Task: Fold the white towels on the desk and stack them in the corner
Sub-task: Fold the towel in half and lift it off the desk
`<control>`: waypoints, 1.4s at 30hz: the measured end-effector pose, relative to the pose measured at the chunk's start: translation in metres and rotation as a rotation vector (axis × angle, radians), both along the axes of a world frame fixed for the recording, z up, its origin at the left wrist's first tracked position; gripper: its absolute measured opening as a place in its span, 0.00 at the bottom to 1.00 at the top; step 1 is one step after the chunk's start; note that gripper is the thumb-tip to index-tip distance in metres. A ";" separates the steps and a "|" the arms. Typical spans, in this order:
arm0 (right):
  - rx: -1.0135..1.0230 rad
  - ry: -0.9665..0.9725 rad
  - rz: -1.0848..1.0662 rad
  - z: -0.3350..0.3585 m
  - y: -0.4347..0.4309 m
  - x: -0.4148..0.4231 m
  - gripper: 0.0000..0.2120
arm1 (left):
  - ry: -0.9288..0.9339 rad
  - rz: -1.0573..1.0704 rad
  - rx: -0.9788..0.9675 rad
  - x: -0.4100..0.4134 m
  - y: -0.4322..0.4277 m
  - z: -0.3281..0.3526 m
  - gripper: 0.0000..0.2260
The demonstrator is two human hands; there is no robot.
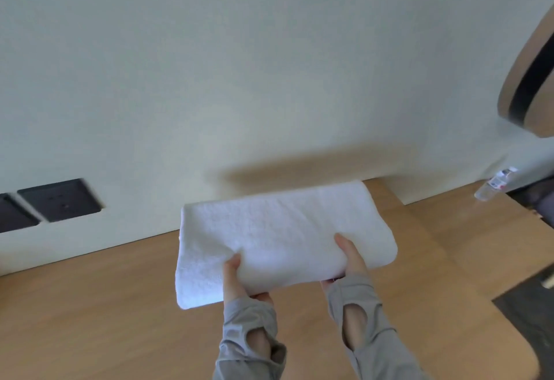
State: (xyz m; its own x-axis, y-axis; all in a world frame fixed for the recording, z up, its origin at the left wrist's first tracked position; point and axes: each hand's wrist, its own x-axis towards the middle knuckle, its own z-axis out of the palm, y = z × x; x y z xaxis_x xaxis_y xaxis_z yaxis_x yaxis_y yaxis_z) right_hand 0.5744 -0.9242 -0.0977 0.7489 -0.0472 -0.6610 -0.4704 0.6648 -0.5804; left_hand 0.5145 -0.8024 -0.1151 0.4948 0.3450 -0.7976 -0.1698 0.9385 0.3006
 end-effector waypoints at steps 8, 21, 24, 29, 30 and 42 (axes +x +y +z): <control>-0.035 -0.118 0.009 0.001 -0.110 0.146 0.10 | -0.180 0.013 -0.034 0.131 -0.107 0.013 0.12; -0.004 0.118 0.061 -0.135 -0.180 0.215 0.14 | 0.077 -0.082 -0.059 0.184 -0.181 -0.101 0.25; -0.114 0.191 0.058 -0.136 -0.187 0.216 0.24 | 0.172 -0.175 -0.051 0.177 -0.179 -0.100 0.31; -0.488 0.297 0.288 -0.131 -0.195 0.221 0.26 | 0.316 -0.218 -0.048 0.179 -0.165 -0.088 0.31; -0.509 0.314 0.317 -0.130 -0.193 0.225 0.25 | 0.312 -0.217 -0.044 0.181 -0.163 -0.085 0.29; -0.497 0.312 0.138 -0.123 -0.168 0.265 0.40 | 0.335 -0.182 -0.058 0.212 -0.144 -0.079 0.34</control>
State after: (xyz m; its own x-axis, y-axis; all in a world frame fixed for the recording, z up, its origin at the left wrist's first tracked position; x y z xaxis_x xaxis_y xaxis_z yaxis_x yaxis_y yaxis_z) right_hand 0.8398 -1.0926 -0.2203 0.5440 -0.3231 -0.7744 -0.7315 0.2695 -0.6263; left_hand 0.7264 -0.9460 -0.1939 0.2525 0.2248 -0.9411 0.1000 0.9614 0.2565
